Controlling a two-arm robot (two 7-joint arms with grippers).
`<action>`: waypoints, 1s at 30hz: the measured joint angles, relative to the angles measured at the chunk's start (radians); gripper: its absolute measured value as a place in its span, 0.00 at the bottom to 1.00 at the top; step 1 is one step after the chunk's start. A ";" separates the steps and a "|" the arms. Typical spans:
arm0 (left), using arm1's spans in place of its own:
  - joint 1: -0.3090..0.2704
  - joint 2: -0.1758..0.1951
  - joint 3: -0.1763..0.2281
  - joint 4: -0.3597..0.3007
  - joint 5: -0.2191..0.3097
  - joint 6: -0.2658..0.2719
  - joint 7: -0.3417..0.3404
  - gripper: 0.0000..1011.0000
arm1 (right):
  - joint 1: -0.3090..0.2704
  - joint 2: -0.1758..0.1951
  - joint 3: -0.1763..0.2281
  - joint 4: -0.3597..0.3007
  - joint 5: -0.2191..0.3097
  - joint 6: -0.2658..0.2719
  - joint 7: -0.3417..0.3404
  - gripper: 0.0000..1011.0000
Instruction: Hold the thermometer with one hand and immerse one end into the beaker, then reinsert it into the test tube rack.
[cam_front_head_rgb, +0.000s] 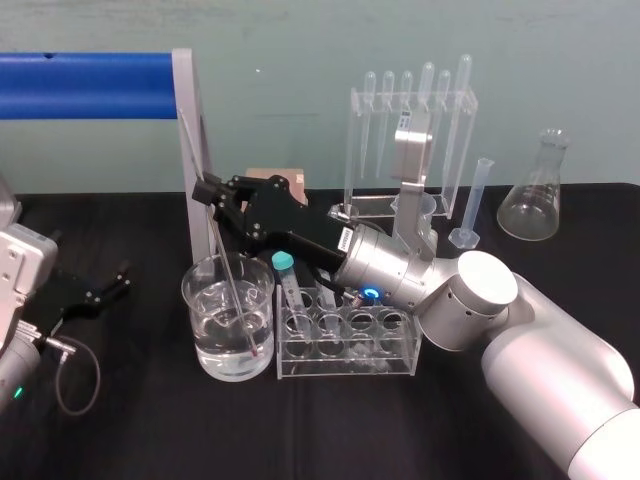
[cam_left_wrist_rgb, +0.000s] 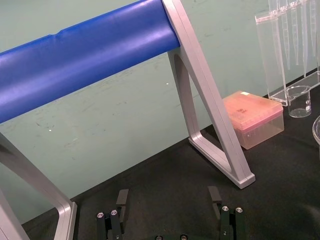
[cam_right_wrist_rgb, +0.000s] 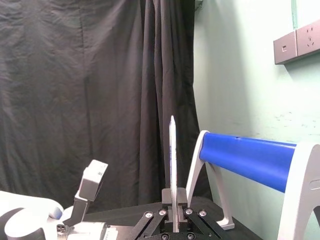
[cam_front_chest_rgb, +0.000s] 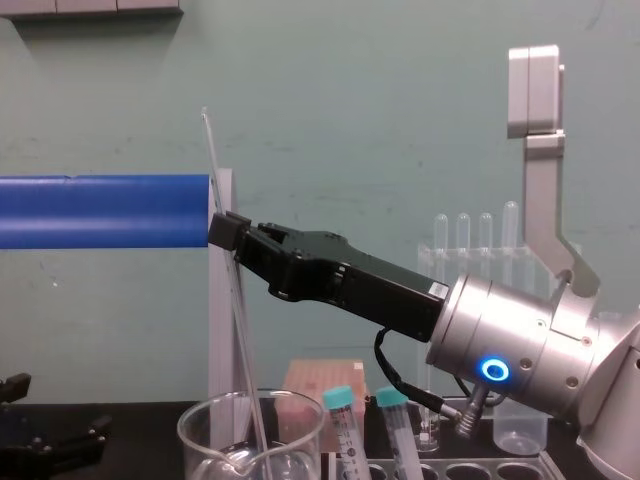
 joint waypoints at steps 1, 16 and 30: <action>0.000 0.000 0.000 0.000 0.000 0.000 0.000 1.00 | 0.000 0.000 0.000 0.000 0.000 0.000 0.000 0.05; 0.000 0.000 0.000 0.000 0.000 0.000 0.000 1.00 | 0.000 -0.003 0.003 0.004 0.001 0.001 0.006 0.05; 0.000 0.000 0.000 0.000 0.000 0.000 0.000 1.00 | -0.003 -0.001 0.002 0.002 0.001 0.004 0.008 0.05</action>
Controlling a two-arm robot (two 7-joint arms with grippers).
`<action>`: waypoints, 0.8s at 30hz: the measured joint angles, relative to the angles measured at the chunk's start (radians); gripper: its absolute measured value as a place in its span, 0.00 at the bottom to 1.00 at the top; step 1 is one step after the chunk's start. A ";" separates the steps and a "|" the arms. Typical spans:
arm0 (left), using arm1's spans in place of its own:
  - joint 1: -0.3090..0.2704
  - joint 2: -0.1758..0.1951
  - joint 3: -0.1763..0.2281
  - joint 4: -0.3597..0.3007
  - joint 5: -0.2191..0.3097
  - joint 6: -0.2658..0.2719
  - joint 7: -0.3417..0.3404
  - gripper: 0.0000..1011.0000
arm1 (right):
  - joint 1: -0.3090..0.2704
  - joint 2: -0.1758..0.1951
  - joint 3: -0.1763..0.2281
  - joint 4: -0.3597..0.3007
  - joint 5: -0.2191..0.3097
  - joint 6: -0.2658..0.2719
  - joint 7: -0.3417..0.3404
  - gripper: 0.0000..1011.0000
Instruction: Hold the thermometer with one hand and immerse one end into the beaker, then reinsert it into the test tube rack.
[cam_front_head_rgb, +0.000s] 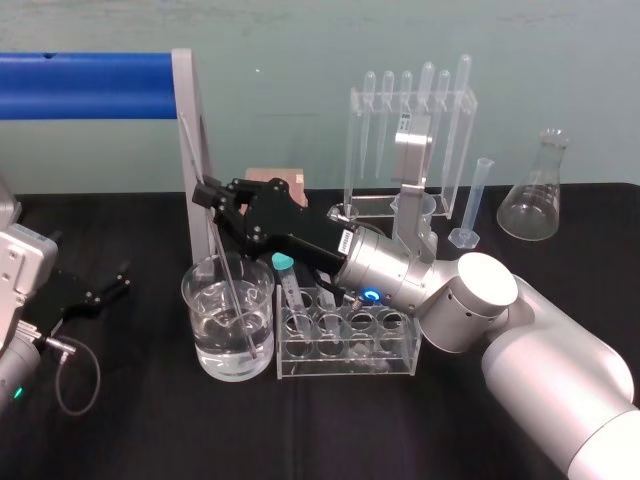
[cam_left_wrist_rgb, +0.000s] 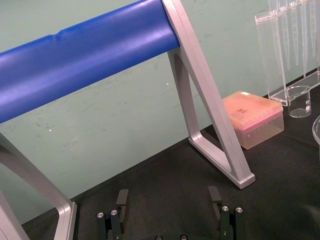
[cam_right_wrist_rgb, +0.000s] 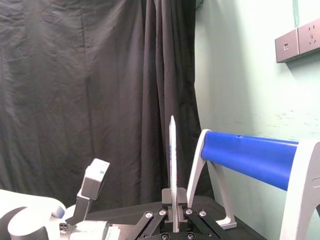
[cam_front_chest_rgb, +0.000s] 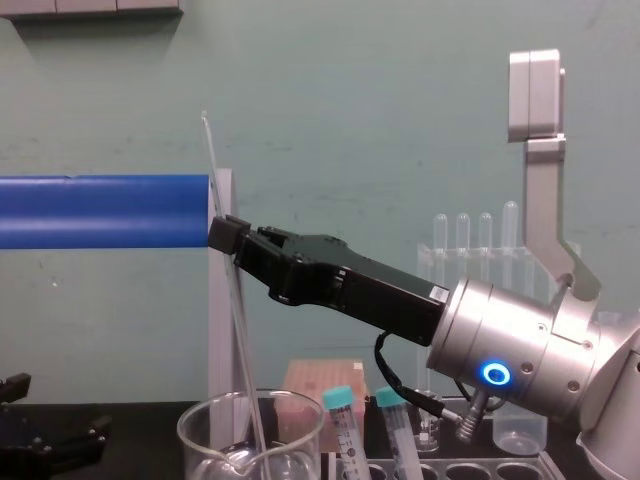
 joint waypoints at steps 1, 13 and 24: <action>0.000 0.000 0.000 0.000 0.000 0.000 0.000 1.00 | 0.000 0.000 0.000 0.000 0.000 0.000 0.000 0.05; 0.000 0.000 0.000 0.000 0.000 0.000 0.000 1.00 | -0.005 0.002 -0.003 -0.009 0.000 0.004 -0.001 0.05; 0.000 0.000 0.000 0.000 0.000 0.000 0.000 1.00 | -0.007 0.004 -0.003 -0.014 0.001 0.007 -0.003 0.05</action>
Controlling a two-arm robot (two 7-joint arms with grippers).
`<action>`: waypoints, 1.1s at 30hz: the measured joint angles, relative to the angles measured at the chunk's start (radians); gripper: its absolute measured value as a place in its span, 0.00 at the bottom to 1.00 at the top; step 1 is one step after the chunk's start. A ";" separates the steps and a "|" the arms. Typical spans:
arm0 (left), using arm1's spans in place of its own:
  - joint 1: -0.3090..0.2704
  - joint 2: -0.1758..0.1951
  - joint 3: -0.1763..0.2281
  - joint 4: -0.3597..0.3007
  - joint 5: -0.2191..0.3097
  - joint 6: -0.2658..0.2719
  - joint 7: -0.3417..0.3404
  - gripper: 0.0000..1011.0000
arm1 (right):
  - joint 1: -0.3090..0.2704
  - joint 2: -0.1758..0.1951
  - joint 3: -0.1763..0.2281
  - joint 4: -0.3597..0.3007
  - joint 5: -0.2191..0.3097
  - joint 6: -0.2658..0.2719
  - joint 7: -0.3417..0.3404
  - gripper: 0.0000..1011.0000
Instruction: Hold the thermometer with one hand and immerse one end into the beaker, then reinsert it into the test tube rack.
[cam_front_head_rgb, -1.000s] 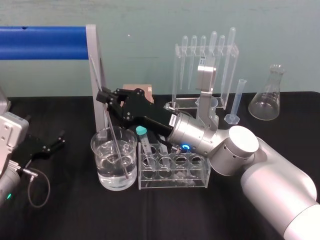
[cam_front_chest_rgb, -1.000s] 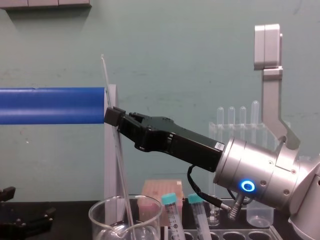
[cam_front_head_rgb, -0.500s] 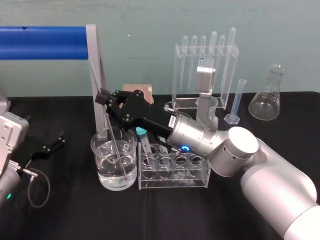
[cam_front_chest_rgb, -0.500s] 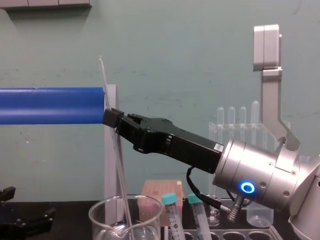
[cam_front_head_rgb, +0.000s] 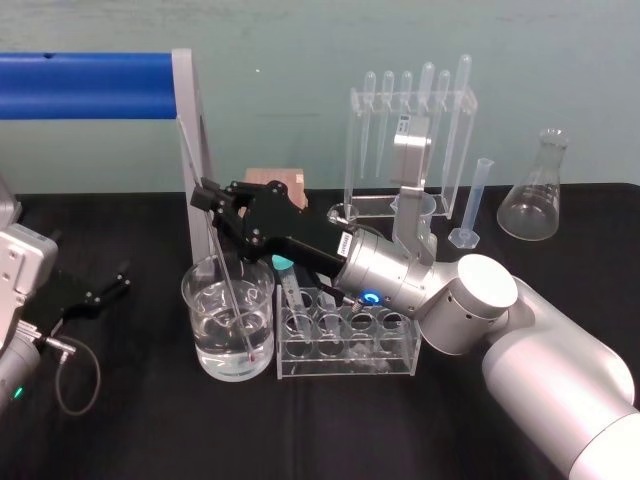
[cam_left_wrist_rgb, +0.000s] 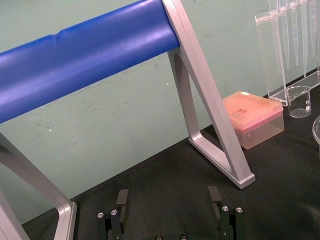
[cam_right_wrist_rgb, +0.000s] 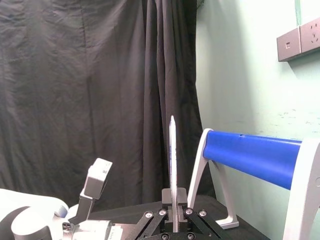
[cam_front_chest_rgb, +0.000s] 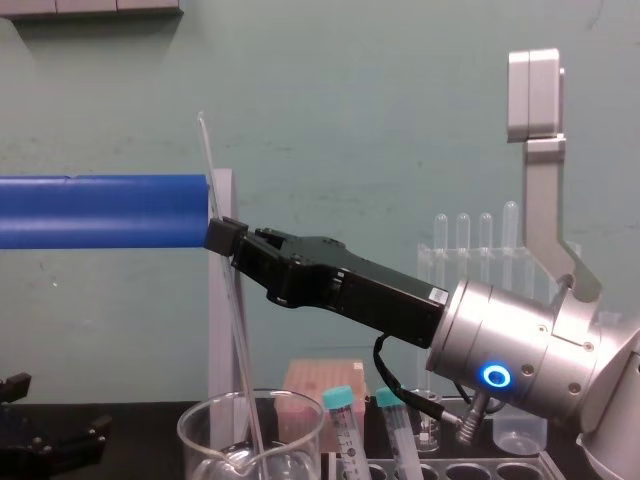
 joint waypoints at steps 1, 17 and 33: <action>0.000 0.000 0.000 0.000 0.000 0.000 0.000 1.00 | 0.000 0.000 0.000 0.000 0.000 0.000 0.000 0.05; 0.000 0.000 0.000 0.000 0.000 0.000 0.000 1.00 | 0.006 -0.002 -0.001 0.006 0.003 0.000 0.003 0.05; 0.000 0.000 0.000 0.000 0.000 0.000 0.000 1.00 | 0.012 -0.006 0.000 0.020 0.006 -0.001 0.009 0.05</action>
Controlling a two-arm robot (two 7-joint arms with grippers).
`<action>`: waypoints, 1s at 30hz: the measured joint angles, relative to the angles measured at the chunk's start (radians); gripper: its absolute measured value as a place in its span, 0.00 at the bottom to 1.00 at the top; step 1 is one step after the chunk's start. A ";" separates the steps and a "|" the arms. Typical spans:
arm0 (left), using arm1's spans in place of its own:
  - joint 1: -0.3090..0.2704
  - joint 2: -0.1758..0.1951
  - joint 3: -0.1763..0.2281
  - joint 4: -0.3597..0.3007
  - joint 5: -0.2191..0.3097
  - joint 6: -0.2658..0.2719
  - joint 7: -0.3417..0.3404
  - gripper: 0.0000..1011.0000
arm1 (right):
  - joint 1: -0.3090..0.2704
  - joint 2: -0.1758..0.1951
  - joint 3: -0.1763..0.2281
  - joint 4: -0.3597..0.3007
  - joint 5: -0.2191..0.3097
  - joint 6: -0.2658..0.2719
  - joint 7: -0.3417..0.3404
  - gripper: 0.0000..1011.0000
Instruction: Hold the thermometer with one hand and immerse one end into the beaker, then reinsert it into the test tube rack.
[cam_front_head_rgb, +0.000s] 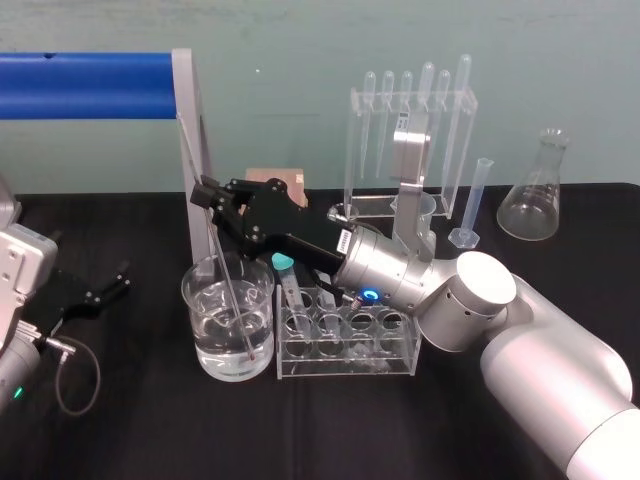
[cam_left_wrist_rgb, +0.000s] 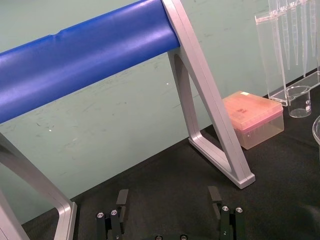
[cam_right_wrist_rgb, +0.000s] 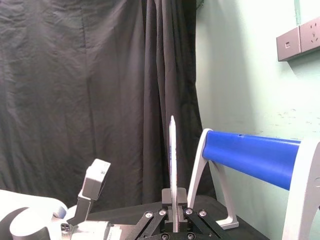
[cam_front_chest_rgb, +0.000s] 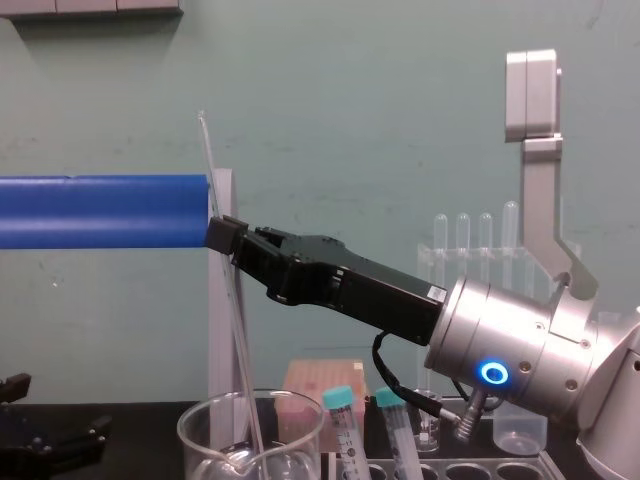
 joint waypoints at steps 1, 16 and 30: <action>0.000 0.000 0.000 0.000 0.000 0.000 0.000 1.00 | 0.000 0.000 0.000 0.000 0.000 0.000 0.001 0.05; 0.000 0.000 0.000 0.000 0.000 0.000 0.000 1.00 | 0.006 -0.006 0.000 0.015 0.001 -0.002 0.006 0.05; 0.000 0.000 0.000 0.000 0.000 0.000 0.000 1.00 | 0.008 -0.009 0.002 0.022 0.000 -0.004 0.009 0.05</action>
